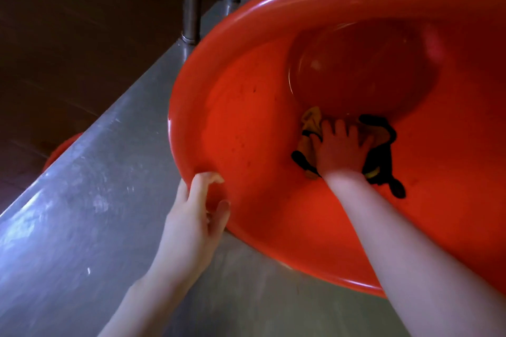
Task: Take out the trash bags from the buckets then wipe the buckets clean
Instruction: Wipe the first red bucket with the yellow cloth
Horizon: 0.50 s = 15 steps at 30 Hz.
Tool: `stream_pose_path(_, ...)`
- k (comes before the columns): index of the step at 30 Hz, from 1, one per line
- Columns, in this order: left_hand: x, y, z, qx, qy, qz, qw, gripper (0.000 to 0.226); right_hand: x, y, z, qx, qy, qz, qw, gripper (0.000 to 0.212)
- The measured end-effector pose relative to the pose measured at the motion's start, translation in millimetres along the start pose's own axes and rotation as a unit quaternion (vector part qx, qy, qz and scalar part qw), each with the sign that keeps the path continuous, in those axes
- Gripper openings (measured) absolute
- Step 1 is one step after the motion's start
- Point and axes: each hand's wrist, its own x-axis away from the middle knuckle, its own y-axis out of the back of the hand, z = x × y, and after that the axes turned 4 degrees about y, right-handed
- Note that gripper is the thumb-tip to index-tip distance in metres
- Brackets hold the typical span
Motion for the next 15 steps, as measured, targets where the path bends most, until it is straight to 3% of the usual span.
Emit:
stream_pose_path(5, 1.9, -10.5, 7.5, 0.046, 0.034, 0.017, 0.998, 0.045, 20.9, 18.1, 27.2, -0.085, 0.024, 0.036, 0.995, 0.049)
stream_pose_path(10, 0.2, -7.3, 11.5, 0.051, 0.040, 0.021, 0.998, 0.052, 128.9, 35.0, 89.3, -0.182, 0.103, -0.002, 0.978, 0.056)
stream_pose_path(15, -0.8, -3.6, 12.1, 0.048, 0.034, 0.038, 0.998, 0.051, 127.9, 29.0, 92.8, -0.174, 0.070, -0.031, 0.982, 0.053)
